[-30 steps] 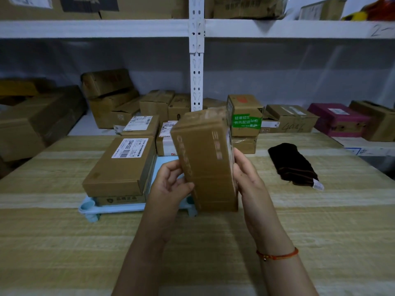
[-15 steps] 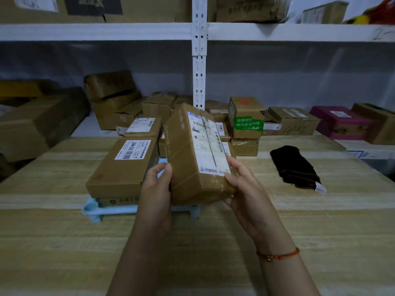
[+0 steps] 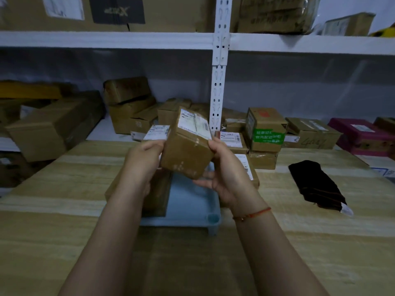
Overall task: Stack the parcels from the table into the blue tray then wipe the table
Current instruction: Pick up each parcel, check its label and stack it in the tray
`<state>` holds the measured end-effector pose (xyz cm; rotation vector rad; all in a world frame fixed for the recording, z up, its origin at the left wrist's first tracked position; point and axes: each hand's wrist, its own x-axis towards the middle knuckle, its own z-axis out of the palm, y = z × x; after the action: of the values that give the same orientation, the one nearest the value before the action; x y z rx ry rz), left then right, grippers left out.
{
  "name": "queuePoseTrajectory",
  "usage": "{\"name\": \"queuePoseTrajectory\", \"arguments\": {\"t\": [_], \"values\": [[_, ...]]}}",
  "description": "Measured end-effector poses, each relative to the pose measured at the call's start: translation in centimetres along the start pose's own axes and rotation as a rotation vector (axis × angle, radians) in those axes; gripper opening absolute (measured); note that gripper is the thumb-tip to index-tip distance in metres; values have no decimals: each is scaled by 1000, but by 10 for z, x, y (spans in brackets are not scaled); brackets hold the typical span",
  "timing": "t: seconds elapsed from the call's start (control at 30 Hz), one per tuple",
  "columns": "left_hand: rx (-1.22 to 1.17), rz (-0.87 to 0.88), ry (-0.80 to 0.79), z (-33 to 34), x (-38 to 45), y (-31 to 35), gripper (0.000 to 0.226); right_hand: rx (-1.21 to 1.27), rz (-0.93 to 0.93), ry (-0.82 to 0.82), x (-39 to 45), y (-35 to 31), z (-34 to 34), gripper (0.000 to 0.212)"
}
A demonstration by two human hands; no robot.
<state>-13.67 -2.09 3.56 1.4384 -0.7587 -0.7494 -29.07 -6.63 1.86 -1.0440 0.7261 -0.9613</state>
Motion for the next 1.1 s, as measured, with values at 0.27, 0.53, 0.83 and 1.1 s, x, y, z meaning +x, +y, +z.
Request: {"name": "queuePoseTrajectory", "arguments": {"t": [0.27,0.53,0.83,1.1], "values": [[183,8,82,-17,77,21,38,-241,-30,95,101,-14,64,39],[36,-105,-76,-24,124,24,40,-450,-48,77,180,7,90,89],[111,-120,4,-13,144,14,31,-524,-32,62,186,14,92,70],[270,-20,228,-1,141,22,55,-541,44,102,168,-7,68,59]]}}
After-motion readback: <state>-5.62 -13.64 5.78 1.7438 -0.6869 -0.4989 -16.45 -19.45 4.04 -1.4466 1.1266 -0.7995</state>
